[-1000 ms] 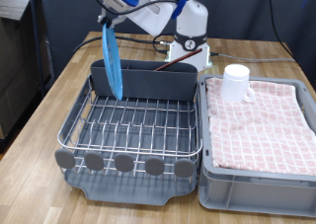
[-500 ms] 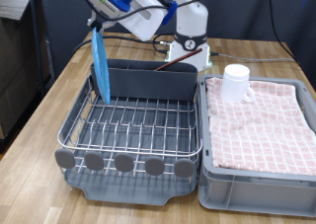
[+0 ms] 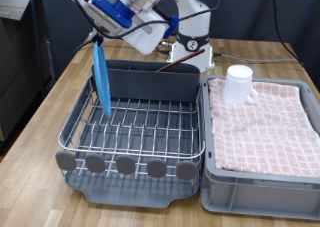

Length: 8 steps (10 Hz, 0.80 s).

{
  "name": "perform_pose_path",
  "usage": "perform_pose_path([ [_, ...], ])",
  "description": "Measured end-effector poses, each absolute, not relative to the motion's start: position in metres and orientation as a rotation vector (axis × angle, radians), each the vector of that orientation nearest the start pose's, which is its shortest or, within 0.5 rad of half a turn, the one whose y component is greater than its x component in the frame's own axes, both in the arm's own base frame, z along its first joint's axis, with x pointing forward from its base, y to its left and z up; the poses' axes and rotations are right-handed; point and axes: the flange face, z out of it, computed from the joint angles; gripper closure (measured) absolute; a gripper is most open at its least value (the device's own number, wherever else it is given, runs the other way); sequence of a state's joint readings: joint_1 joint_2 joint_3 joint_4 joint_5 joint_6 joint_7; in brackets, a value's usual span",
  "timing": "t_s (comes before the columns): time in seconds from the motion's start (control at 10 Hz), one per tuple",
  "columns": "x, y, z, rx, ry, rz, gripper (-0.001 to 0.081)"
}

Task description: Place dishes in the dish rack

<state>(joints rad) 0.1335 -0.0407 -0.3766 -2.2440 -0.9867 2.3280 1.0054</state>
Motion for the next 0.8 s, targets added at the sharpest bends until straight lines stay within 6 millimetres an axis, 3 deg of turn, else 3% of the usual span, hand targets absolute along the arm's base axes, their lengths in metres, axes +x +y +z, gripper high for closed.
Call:
perform_pose_path([
  [0.8,0.518,-0.138,0.376,2.344,-0.756,0.466,0.0788],
])
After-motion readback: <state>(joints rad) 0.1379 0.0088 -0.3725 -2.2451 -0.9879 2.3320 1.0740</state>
